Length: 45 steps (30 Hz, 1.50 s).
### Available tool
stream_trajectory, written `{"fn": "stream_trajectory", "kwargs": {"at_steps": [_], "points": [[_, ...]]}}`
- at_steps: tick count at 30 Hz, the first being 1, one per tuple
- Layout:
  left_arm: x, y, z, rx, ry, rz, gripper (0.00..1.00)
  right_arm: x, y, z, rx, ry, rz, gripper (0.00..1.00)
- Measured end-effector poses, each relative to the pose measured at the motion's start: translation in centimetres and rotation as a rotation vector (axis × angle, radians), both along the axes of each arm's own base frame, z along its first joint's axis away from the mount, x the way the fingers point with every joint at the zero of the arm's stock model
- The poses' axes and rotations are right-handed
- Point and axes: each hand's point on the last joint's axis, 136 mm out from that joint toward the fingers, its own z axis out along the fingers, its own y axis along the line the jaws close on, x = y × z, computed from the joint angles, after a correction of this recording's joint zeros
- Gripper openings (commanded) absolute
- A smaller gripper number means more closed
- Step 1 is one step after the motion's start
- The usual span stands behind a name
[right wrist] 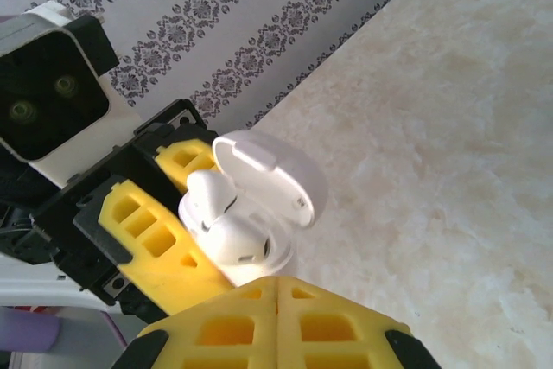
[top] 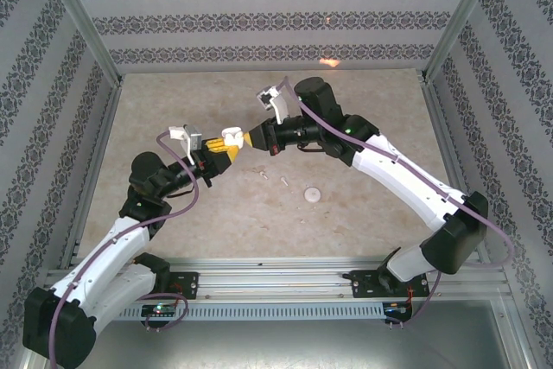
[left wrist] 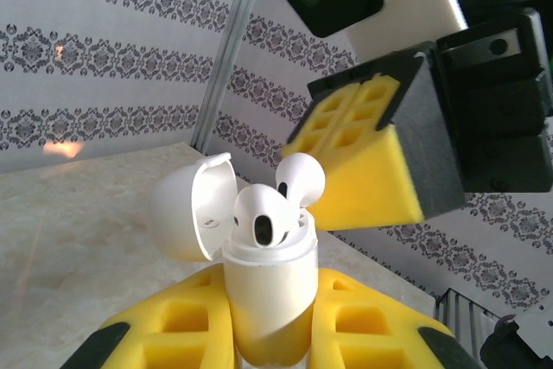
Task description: Insert wireless bluetooth earbuds into charging case
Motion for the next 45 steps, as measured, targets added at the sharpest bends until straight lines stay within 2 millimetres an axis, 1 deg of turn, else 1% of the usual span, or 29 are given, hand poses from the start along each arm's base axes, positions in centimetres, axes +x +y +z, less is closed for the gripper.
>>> {"fn": "stream_trajectory", "kwargs": {"at_steps": [3,9,11,13,16,18,22,26,29,32,39,45], "points": [[0.0,-0.1,0.2,0.004,-0.012,-0.003,0.00,-0.2,-0.9,0.3,-0.003,0.007,-0.036,0.07],[0.1,-0.2,-0.1,0.032,-0.037,-0.003,0.00,-0.4,-3.1,2.3,0.012,0.021,-0.171,0.22],[0.4,-0.2,-0.4,0.044,-0.038,-0.002,0.00,-0.7,-3.5,2.8,0.015,0.025,-0.206,0.24],[0.5,-0.4,-0.8,0.058,-0.042,-0.005,0.00,-1.3,-3.3,3.0,0.012,0.034,-0.219,0.24],[0.6,-0.7,-1.1,0.078,-0.057,-0.010,0.00,-2.1,-2.5,3.0,-0.004,0.054,-0.215,0.18],[0.6,-0.8,-1.2,0.089,-0.070,-0.010,0.00,-2.2,-1.8,3.1,-0.012,0.072,-0.214,0.17],[0.5,-1.1,-1.3,0.105,-0.093,-0.015,0.00,-1.9,-0.8,2.8,-0.026,0.097,-0.219,0.17],[0.5,-1.2,-1.3,0.114,-0.110,-0.014,0.00,-1.4,-0.6,1.6,-0.059,0.124,-0.235,0.17],[0.5,-1.2,-1.2,0.119,-0.116,-0.011,0.00,-1.2,-0.4,1.2,-0.072,0.134,-0.236,0.16],[0.4,-1.3,-1.2,0.121,-0.119,-0.015,0.00,-1.1,-0.3,1.3,-0.073,0.136,-0.236,0.15],[0.4,-1.3,-1.2,0.124,-0.126,-0.016,0.00,-0.8,0.0,1.4,-0.075,0.137,-0.236,0.14],[0.3,-1.3,-1.2,0.124,-0.126,-0.015,0.00,-0.6,0.0,1.0,-0.087,0.150,-0.237,0.18]]}}
